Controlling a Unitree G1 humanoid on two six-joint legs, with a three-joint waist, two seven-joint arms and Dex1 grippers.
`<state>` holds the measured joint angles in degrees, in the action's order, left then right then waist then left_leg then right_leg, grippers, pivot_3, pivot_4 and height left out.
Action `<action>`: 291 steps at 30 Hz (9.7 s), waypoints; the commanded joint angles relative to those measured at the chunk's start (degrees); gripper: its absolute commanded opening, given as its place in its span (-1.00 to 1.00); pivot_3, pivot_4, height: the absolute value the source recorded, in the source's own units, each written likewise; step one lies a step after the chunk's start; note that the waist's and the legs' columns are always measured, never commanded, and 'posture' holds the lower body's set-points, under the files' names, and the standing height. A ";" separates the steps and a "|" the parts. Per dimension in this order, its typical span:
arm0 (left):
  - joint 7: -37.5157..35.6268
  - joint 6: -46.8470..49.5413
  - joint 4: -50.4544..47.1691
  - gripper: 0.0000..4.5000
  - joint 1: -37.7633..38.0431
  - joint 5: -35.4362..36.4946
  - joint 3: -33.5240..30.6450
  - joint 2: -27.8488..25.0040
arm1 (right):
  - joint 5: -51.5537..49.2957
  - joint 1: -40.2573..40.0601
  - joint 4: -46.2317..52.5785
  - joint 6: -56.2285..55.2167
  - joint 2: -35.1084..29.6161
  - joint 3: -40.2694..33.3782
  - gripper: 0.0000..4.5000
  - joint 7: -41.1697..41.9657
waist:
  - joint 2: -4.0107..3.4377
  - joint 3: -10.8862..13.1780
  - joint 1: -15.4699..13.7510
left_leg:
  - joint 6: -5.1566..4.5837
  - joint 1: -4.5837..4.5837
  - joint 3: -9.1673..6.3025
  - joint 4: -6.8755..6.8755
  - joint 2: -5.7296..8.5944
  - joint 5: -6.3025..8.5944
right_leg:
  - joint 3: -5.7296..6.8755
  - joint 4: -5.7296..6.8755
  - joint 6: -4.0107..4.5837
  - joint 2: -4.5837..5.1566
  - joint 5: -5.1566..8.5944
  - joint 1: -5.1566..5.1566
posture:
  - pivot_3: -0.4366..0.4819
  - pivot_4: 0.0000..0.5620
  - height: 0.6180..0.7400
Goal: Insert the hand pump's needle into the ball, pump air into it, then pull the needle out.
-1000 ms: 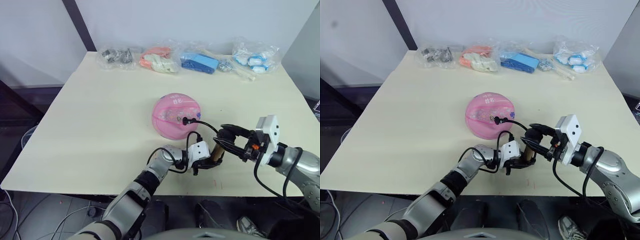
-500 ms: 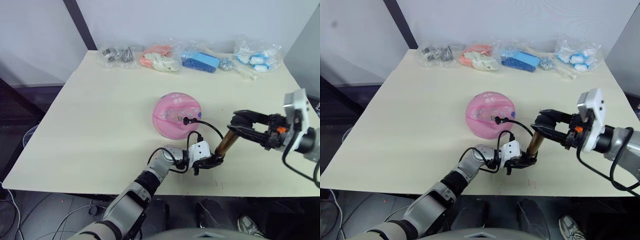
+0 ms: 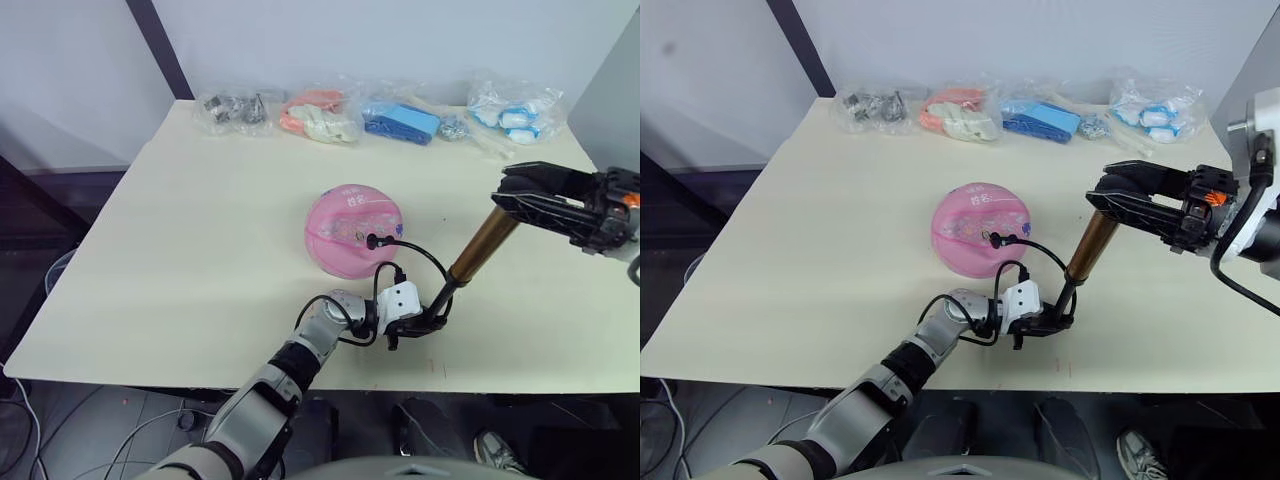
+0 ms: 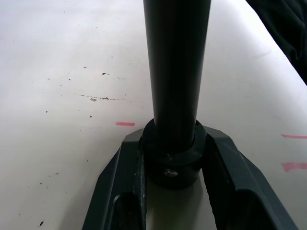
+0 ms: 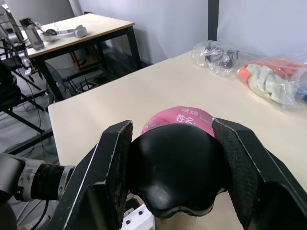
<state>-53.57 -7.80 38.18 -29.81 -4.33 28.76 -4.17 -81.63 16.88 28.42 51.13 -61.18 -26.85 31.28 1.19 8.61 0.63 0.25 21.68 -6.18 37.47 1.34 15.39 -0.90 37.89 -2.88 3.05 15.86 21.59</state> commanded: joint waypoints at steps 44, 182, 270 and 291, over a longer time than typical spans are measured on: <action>0.59 3.91 2.46 -0.51 2.22 -3.01 0.82 -2.38 | 8.39 -4.98 8.42 -7.80 7.31 0.47 0.02 -1.73 | -0.06 0.12 0.03 | 0.00 -0.03 -0.04 -0.05 0.02 0.00 | 0.02 -0.03 0.00 -0.04 0.00 0.00 | -0.05 -0.47 1.00; -0.86 2.96 4.55 -0.51 1.68 -2.21 0.22 -1.29 | 0.31 2.87 0.08 0.07 -5.10 -5.47 0.02 1.48 | -0.01 0.12 -0.19 | -0.02 0.06 -0.07 -0.14 0.01 0.02 | 0.09 -0.19 0.00 0.05 0.01 0.00 | -0.05 -0.47 1.00; -1.27 7.91 0.49 -0.51 2.78 -1.16 -1.41 -1.28 | 22.73 -18.33 9.60 -5.34 12.51 17.64 0.02 -0.94 | 0.71 -0.70 -0.04 | -0.05 -0.82 -0.05 -0.38 -0.36 0.08 | 0.08 -0.48 -0.19 -0.15 0.18 -0.77 | -0.05 -0.47 1.00; -1.92 6.62 1.06 -0.51 2.78 -0.99 -1.16 -0.79 | 15.07 -14.87 9.16 -2.45 12.15 7.64 0.02 -0.23 | 0.06 -0.10 -0.13 | -0.07 -0.67 -0.04 -0.39 -0.25 0.09 | 0.09 -0.59 -0.20 -0.08 0.17 -0.71 | -0.05 -0.47 1.00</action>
<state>-55.32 -2.69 36.17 -29.08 -4.21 27.45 -3.44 -59.35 0.21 36.21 46.60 -46.86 -14.34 29.61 1.25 8.51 0.51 0.18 21.09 -6.22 37.09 1.15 15.48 -0.81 37.31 -3.02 3.00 15.99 20.95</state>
